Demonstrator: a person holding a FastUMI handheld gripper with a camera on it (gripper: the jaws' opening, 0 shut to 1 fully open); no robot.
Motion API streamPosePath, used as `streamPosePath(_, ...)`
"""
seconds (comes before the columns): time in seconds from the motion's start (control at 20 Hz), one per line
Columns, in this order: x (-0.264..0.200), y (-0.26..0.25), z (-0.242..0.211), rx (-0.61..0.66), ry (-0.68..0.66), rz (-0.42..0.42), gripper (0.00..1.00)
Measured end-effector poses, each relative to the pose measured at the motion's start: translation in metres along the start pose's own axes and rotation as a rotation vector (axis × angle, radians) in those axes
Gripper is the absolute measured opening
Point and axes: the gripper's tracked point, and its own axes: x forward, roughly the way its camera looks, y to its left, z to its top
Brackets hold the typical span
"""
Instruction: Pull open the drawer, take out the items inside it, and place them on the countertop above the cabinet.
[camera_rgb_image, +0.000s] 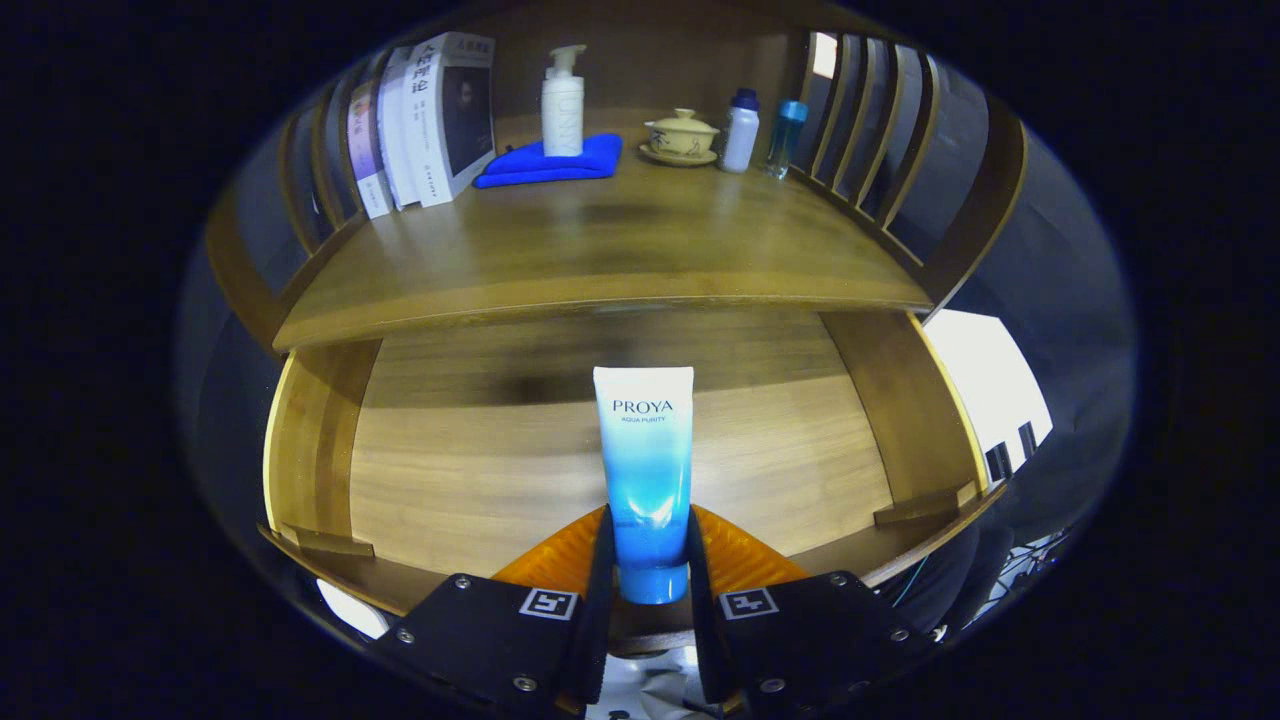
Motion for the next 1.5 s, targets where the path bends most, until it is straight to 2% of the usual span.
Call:
streamPosePath(0.25, -0.024, 0.008, 0.034, -0.057, -0.089, -0.018, 0.37)
streamPosePath(0.7, -0.033, 0.041, 0.132, -0.121, -0.228, 0.046, 0.37)
streamPosePath(0.9, -0.020, 0.040, 0.161, -0.132, -0.249, 0.054, 0.37)
streamPosePath(1.05, 0.007, 0.038, 0.184, -0.137, -0.262, 0.066, 0.37)
streamPosePath(1.5, 0.055, 0.025, 0.213, -0.114, -0.223, 0.111, 0.37)
